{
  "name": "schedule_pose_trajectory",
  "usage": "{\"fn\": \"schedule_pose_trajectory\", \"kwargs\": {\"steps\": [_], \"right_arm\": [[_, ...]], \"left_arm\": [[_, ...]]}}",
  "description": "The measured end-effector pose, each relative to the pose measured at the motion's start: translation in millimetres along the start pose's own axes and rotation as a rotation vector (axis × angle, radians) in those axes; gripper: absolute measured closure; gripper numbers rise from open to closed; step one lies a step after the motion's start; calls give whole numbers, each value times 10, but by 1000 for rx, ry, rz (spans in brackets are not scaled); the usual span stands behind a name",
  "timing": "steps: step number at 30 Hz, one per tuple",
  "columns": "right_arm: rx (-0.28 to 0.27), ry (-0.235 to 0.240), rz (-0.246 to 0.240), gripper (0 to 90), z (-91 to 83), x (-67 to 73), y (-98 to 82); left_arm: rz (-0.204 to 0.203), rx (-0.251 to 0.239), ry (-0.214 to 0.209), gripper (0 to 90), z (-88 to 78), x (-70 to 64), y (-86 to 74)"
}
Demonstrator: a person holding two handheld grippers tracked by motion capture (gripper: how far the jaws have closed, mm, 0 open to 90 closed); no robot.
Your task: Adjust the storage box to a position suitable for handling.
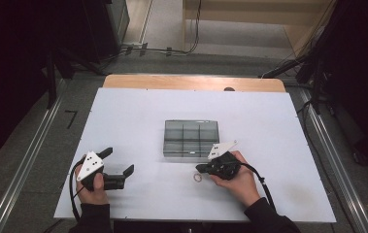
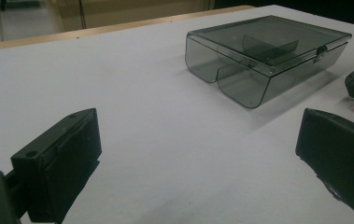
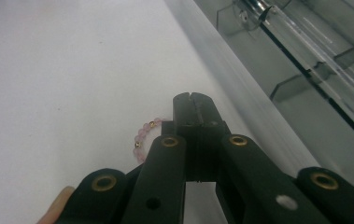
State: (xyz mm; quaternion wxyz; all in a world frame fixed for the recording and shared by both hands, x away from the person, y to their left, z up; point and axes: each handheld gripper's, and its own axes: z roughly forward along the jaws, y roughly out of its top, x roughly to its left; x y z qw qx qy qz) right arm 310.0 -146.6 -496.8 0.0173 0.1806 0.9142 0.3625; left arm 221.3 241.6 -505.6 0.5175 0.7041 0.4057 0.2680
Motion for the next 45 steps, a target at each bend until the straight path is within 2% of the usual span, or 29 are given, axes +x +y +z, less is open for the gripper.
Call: {"fn": "schedule_pose_trajectory", "kwargs": {"steps": [6,10,21,24,30,37,44,45], "right_arm": [[9,0,8,886,72,-21,-13],[3,-1,-9,886,77,-21,-14],[15,72,-68,886,90,44,-20],[19,79,-78,886,91,63,-19],[23,105,-91,886,95,110,-23],[28,109,-81,887,82,182,-47],[-19,100,-70,886,8,204,-58],[-41,95,-66,885,-31,200,-51]], "left_arm": [[0,1,-1,2,1,0,0],[1,3,0,2,3,0,0],[-4,0,-2,2,2,3,-1],[-4,2,-2,2,1,5,-1],[-6,-1,-3,2,-1,7,-2],[-7,-2,-3,2,-2,10,-2],[-7,-1,-4,2,-3,12,-2],[-7,-1,-4,2,-2,12,-2]]}}
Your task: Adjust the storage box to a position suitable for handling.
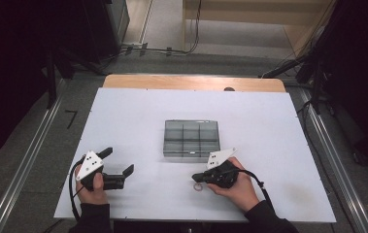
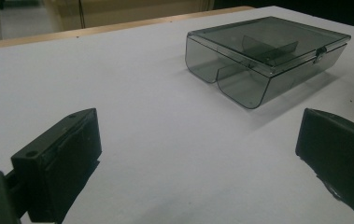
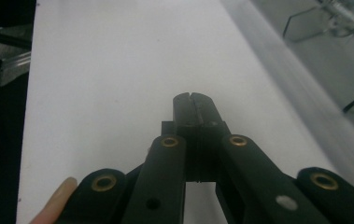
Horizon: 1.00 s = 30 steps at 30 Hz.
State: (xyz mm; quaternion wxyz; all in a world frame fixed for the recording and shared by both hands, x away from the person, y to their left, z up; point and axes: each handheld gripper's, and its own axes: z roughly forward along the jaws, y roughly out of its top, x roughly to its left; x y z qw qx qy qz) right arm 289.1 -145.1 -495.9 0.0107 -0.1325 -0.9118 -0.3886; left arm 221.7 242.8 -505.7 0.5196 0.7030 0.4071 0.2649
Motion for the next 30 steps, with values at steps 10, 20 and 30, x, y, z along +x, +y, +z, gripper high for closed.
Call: {"fn": "schedule_pose_trajectory", "kwargs": {"steps": [10,20,30], "right_arm": [[-111,-28,44,547,-269,-61,-18],[-235,-98,100,155,-585,-133,-95],[-347,-233,192,0,-880,-259,-291]], "left_arm": [[-2,1,-3,2,-2,7,2],[-2,3,-5,2,-2,10,4],[-13,1,-9,2,-13,24,7]]}}
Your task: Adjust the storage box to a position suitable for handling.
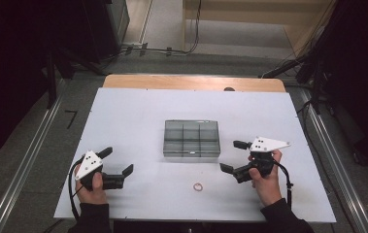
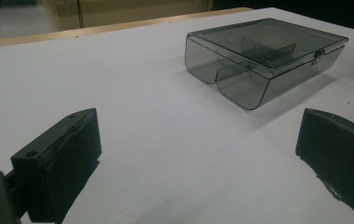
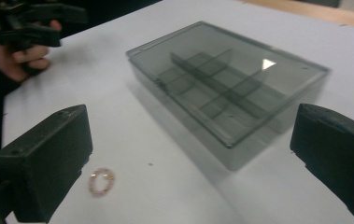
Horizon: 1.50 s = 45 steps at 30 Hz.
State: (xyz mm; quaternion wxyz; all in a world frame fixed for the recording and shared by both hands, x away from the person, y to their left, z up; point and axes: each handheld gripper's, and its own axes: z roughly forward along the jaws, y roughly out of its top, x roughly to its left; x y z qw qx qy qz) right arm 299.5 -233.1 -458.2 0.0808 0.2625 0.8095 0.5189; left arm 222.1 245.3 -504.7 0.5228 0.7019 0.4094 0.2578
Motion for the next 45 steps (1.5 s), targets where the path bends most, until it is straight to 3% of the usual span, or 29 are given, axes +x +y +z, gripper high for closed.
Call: {"fn": "schedule_pose_trajectory", "kwargs": {"steps": [7,11,15,17,19,24,26,33,36,45], "right_arm": [[-25,-58,17,0,-171,-141,-88],[-18,-61,11,0,-251,-189,-132],[-25,-82,13,0,-338,-229,-190],[-28,-94,20,0,-383,-249,-227],[-31,-92,27,0,-427,-269,-263],[-34,-101,32,0,-503,-283,-326],[-22,-101,32,0,-515,-292,-362],[-4,-102,57,3,-578,-356,-474],[0,-110,63,8,-605,-383,-504],[1,-163,69,0,-622,-430,-569]], "left_arm": [[-13,4,-16,2,10,14,10],[-26,17,-34,2,12,23,40],[-61,17,-29,15,31,25,85],[-83,17,-34,70,45,23,121],[-127,-1,-88,137,55,38,169],[-174,17,-84,360,149,41,287],[-183,30,-75,467,204,39,333],[-150,76,-59,772,463,30,489],[-158,89,-85,876,598,48,514],[-184,154,-127,900,1015,51,509]]}}
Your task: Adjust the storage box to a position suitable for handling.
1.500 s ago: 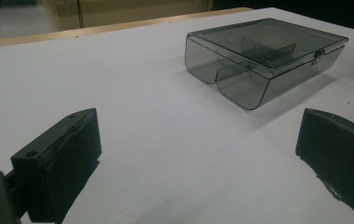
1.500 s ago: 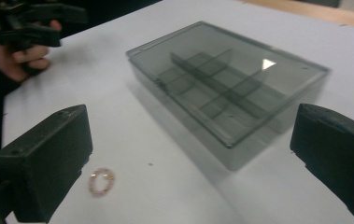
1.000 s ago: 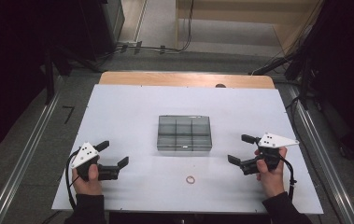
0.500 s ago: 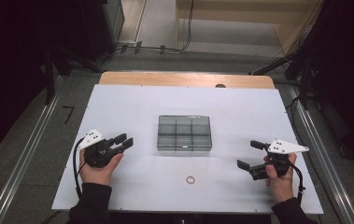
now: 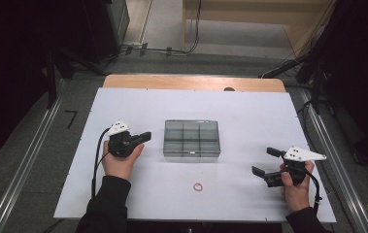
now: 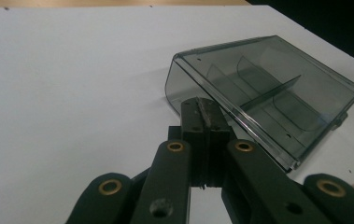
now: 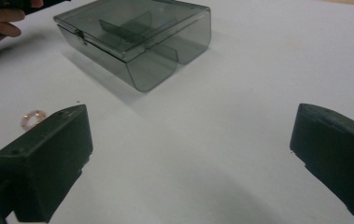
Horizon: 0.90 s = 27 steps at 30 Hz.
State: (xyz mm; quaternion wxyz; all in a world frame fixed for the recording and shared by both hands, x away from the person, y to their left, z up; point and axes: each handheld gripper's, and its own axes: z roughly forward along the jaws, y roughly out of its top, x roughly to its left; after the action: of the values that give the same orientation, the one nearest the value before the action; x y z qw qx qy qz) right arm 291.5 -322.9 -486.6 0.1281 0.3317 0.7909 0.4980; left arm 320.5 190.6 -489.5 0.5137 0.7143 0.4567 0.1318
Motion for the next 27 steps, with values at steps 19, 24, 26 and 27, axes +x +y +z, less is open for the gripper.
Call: {"fn": "schedule_pose_trajectory", "kwargs": {"steps": [19,24,26,27], "right_arm": [[-7,-6,30,0,-5,-61,-72],[-4,-4,27,0,-8,-44,-78],[-5,-1,24,0,-7,-43,-79],[-5,1,24,0,-7,-43,-80]], "left_arm": [[-14,90,-19,900,337,-51,-2],[-5,94,-19,900,370,-84,6],[-8,92,-20,900,369,-83,6],[-8,90,-18,900,370,-87,6]]}}
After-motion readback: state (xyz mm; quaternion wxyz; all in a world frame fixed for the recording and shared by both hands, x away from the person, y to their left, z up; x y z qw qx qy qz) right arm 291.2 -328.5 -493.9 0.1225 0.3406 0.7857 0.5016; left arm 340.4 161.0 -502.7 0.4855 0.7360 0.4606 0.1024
